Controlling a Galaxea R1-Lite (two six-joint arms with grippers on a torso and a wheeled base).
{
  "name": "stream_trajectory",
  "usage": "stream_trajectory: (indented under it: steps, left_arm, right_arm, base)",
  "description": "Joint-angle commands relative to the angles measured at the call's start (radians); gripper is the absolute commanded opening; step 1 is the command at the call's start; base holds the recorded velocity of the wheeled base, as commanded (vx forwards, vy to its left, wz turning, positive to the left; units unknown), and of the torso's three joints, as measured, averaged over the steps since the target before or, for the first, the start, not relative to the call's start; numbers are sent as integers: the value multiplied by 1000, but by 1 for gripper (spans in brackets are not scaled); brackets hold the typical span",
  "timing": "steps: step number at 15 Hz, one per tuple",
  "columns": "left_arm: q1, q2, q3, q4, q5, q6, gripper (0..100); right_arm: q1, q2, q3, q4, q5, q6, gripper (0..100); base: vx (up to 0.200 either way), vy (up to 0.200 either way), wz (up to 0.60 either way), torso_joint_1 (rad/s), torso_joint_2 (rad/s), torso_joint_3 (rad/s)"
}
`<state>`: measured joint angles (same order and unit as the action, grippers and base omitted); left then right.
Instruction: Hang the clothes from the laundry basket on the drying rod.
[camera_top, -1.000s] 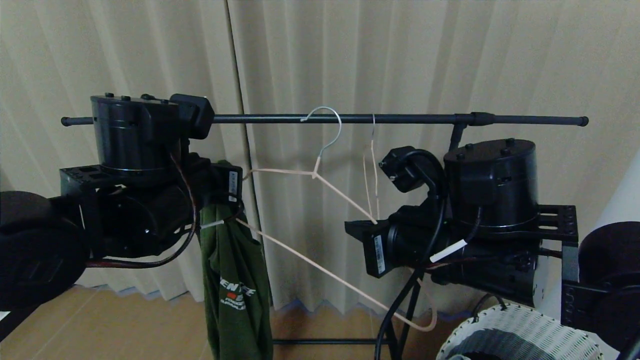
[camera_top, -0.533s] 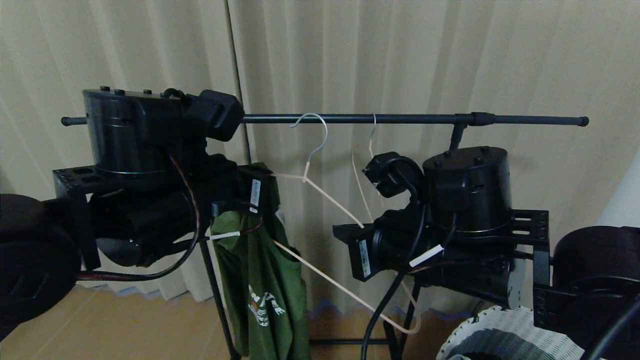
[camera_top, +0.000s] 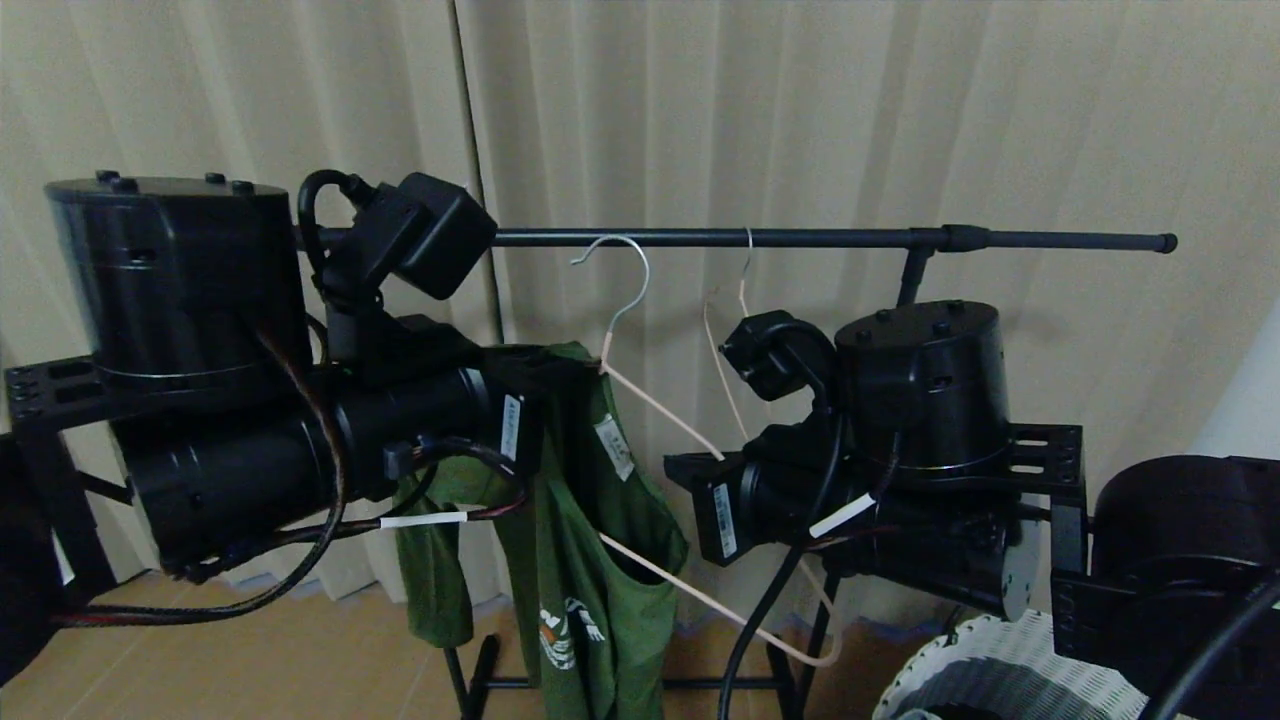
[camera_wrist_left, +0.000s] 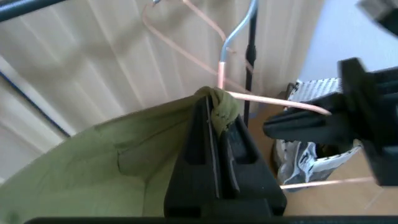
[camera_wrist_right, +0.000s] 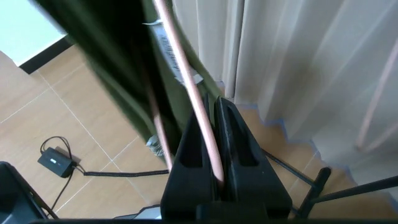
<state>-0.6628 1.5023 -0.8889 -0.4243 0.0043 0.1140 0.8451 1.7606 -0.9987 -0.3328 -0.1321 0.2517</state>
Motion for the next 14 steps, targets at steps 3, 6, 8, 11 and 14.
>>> stream_trajectory:
  steps: [3, 6, 8, 11, 14]
  left_arm:
    - [5, -56, 87, -34, -1, 36, 0]
    - [5, -73, 119, -34, 0, 35, 0]
    - [5, -71, 120, -34, 2, 35, 0]
    - [2, -74, 134, -36, 3, 39, 100]
    - [3, -96, 140, -36, 0, 39, 100]
  right_arm:
    - [-6, -13, -1, -6, -3, 0, 0]
    - [-9, -46, 6, -38, -4, -3, 0]
    - [-9, -64, 11, -38, -4, -5, 0]
    - [-11, -96, 15, -35, -6, -9, 0]
    - [-43, -128, 26, -34, -6, -22, 0]
  base:
    - [0, 0, 0, 0, 0, 0]
    - [0, 0, 0, 0, 0, 0]
    - [0, 0, 0, 0, 0, 0]
    - [0, 0, 0, 0, 0, 0]
    - [0, 0, 0, 0, 0, 0]
